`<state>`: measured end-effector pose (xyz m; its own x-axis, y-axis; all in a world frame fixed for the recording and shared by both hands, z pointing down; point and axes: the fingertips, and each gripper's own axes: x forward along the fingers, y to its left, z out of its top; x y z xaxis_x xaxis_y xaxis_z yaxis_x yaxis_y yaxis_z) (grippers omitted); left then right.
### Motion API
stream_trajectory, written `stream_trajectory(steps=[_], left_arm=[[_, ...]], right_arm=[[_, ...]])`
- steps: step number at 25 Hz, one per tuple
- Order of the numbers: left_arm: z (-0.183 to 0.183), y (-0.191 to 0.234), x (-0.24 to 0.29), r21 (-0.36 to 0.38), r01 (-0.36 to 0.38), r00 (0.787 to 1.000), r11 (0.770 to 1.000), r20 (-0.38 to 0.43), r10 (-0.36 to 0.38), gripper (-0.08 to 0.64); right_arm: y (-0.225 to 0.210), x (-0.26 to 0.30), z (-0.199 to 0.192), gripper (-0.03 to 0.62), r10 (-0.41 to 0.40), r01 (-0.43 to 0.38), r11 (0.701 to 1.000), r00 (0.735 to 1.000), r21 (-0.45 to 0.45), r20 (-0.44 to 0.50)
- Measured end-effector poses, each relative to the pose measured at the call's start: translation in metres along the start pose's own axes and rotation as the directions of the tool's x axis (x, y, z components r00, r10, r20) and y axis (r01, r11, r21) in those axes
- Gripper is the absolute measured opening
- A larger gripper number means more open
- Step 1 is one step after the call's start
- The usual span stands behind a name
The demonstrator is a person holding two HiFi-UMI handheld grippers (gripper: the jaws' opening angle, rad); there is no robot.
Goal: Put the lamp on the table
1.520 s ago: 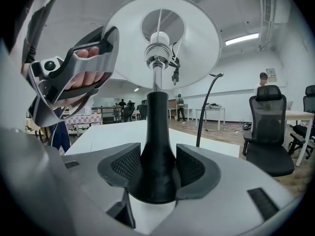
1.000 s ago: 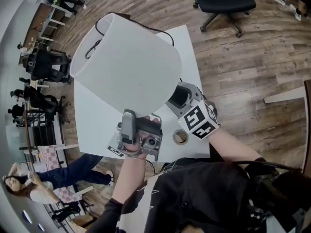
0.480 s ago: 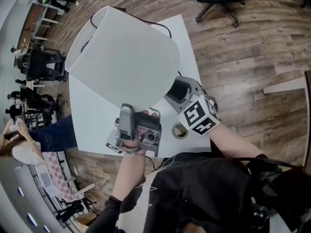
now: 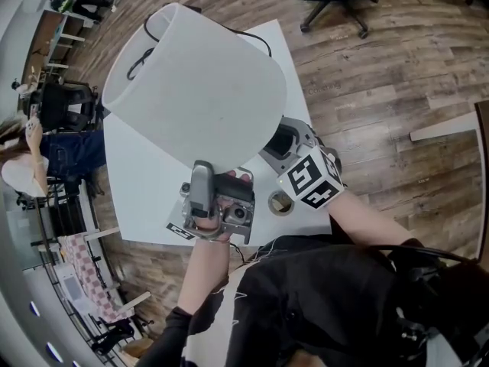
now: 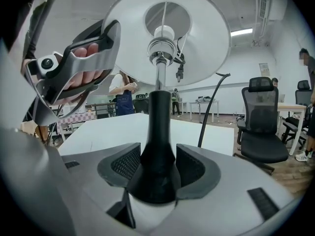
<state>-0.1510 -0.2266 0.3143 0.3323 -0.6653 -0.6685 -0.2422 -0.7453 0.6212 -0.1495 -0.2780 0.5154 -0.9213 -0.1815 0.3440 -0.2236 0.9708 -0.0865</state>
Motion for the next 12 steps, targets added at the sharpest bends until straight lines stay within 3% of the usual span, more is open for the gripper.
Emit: stream_trajectory(steps=[12], left_arm=[[0.0014, 0.0004, -0.0064, 0.003, -0.019, 1.000, 1.000, 0.010, 0.019, 0.014]], right_arm=[[0.0016, 0.0006, -0.0029, 0.235, -0.013, 0.013, 1.000, 1.000, -0.006, -0.009]])
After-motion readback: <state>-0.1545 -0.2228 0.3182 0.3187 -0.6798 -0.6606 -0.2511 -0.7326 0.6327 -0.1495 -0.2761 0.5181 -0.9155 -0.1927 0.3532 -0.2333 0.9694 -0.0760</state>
